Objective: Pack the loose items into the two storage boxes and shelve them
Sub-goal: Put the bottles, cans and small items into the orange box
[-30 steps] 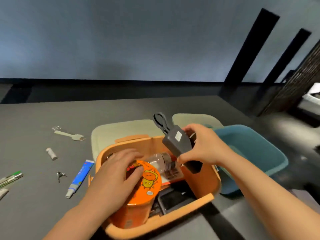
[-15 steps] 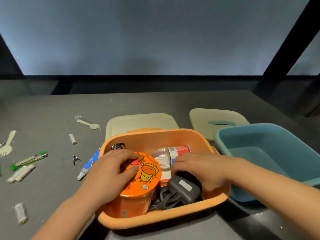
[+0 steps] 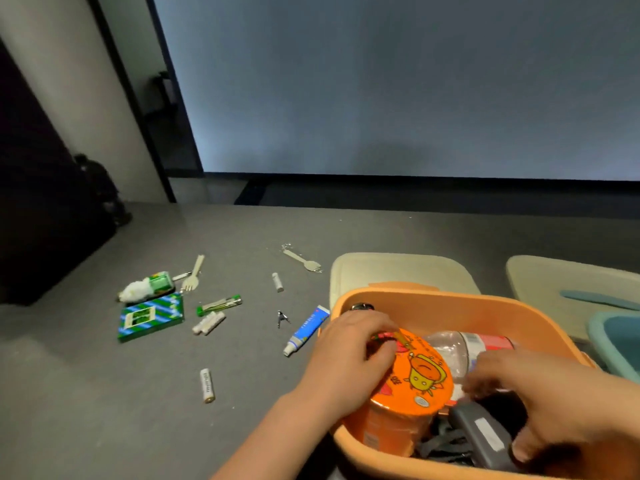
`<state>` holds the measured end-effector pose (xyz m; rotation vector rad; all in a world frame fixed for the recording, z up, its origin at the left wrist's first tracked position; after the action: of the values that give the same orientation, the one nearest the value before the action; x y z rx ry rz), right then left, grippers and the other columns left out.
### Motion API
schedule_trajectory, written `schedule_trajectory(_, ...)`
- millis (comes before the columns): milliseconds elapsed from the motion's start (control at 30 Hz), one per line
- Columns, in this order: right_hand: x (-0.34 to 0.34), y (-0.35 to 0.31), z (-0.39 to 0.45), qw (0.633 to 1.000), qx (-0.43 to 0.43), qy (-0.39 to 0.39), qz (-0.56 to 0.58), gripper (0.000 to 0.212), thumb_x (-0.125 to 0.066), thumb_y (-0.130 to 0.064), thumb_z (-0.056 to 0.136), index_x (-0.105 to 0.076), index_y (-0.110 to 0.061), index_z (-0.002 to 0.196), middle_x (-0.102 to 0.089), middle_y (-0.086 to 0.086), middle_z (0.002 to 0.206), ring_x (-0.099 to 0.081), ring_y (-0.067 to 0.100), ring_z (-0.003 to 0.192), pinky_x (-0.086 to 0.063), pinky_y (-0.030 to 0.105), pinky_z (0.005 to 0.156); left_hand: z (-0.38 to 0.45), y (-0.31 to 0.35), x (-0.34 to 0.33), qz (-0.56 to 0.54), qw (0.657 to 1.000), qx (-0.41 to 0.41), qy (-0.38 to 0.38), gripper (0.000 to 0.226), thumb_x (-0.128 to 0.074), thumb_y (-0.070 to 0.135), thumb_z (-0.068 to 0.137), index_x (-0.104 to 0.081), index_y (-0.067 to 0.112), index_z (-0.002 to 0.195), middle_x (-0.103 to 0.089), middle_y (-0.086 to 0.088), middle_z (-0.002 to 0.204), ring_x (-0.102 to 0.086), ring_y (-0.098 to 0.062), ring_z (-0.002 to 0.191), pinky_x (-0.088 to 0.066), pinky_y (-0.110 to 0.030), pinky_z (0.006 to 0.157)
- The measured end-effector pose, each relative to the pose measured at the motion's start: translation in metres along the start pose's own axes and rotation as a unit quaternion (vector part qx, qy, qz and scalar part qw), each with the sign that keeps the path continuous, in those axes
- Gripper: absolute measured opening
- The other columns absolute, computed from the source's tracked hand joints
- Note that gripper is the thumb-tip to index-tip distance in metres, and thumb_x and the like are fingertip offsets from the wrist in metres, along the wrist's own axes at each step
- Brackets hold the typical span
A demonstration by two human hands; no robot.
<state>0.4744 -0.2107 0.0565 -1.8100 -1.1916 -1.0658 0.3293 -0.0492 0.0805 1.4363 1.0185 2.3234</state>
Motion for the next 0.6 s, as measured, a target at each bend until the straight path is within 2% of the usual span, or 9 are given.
schedule_trajectory(100,0.053,-0.017,0.006,0.99,0.011,0.136,0.039,0.065,-0.066,-0.075,0.049,-0.042,-0.069,0.11,-0.054,-0.041,0.106,-0.054,-0.014,0.096,-0.046,0.013,0.077,-0.018,-0.024,0.022,-0.046,0.995,0.033,0.076,0.027,-0.051,0.034,0.085,-0.064,0.031,0.108,-0.058,0.022,0.121,-0.044,0.008,0.117,-0.033,-0.017,0.101)
schedule_trajectory(167,0.087,-0.044,0.012,0.971,0.035,0.217,0.092,0.05,-0.065,-0.07,0.059,-0.05,-0.065,0.106,-0.058,-0.039,0.101,-0.058,-0.012,0.09,-0.048,0.015,0.073,-0.033,-0.052,0.041,-0.057,0.988,0.073,0.124,0.024,-0.054,0.028,0.086,-0.065,0.032,0.108,-0.058,0.024,0.119,-0.045,0.009,0.115,-0.035,-0.016,0.099)
schedule_trajectory(233,0.107,-0.077,0.027,0.957,0.051,0.258,0.125,0.032,-0.067,-0.061,0.066,-0.061,-0.056,0.096,-0.06,-0.037,0.096,-0.058,-0.011,0.088,-0.049,0.019,0.069,-0.05,-0.085,0.06,-0.034,0.983,0.112,0.144,0.024,-0.058,0.021,0.087,-0.064,0.032,0.107,-0.057,0.025,0.115,-0.047,0.006,0.113,-0.035,-0.014,0.097)
schedule_trajectory(300,0.115,-0.112,0.048,0.952,0.049,0.265,0.145,0.024,-0.068,-0.054,0.068,-0.063,-0.049,0.091,-0.063,-0.032,0.088,-0.057,-0.01,0.088,-0.049,0.021,0.07,-0.066,-0.12,0.078,0.003,0.978,0.153,0.143,0.026,-0.062,0.019,0.084,-0.063,0.034,0.105,-0.054,0.028,0.11,-0.048,0.003,0.113,-0.031,-0.007,0.092)
schedule_trajectory(367,0.118,-0.15,0.073,0.952,0.053,0.256,0.158,0.021,-0.07,-0.048,0.072,-0.063,-0.043,0.093,-0.063,-0.025,0.085,-0.059,-0.006,0.083,-0.052,0.026,0.074,-0.083,-0.154,0.094,0.036,0.972,0.194,0.131,0.033,-0.068,0.021,0.078,-0.061,0.035,0.106,-0.05,0.028,0.109,-0.048,-0.002,0.114,-0.027,-0.006,0.087)
schedule_trajectory(433,0.118,-0.19,0.102,0.959,0.064,0.229,0.152,0.023,-0.068,-0.046,0.076,-0.063,-0.039,0.097,-0.063,-0.022,0.088,-0.059,-0.003,0.081,-0.051,0.028,0.077,-0.097,-0.185,0.104,0.068,0.969,0.221,0.084,0.046,-0.075,0.03,0.07,-0.059,0.036,0.112,-0.046,0.027,0.113,-0.046,-0.005,0.118,-0.029,-0.011,0.09)
schedule_trajectory(533,0.112,-0.239,0.152,0.97,0.073,0.184,0.138,0.026,-0.067,-0.043,0.079,-0.065,-0.033,0.103,-0.065,-0.016,0.093,-0.059,0.004,0.084,-0.049,0.026,0.077,-0.107,-0.219,0.105,0.121,0.967,0.225,-0.028,0.071,-0.078,0.048,0.061,-0.051,0.038,0.126,-0.041,0.023,0.13,-0.036,-0.005,0.127,-0.03,-0.021,0.102)
schedule_trajectory(600,0.102,-0.259,0.188,0.977,0.055,0.154,0.139,0.027,-0.067,-0.039,0.08,-0.066,-0.029,0.104,-0.067,-0.011,0.098,-0.06,0.012,0.091,-0.05,0.028,0.082,-0.107,-0.232,0.106,0.123,0.969,0.208,-0.055,0.073,-0.076,0.054,0.061,-0.05,0.038,0.127,-0.044,0.022,0.133,-0.037,-0.004,0.125,-0.031,-0.021,0.102)
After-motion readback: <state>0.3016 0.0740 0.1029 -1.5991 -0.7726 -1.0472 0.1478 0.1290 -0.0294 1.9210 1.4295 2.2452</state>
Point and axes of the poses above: each hand's wrist, its own z-axis towards the middle knuckle, its own x-axis out of the back of the hand, y = z × x, the point moved 7 cm from there along z, towards the middle knuckle
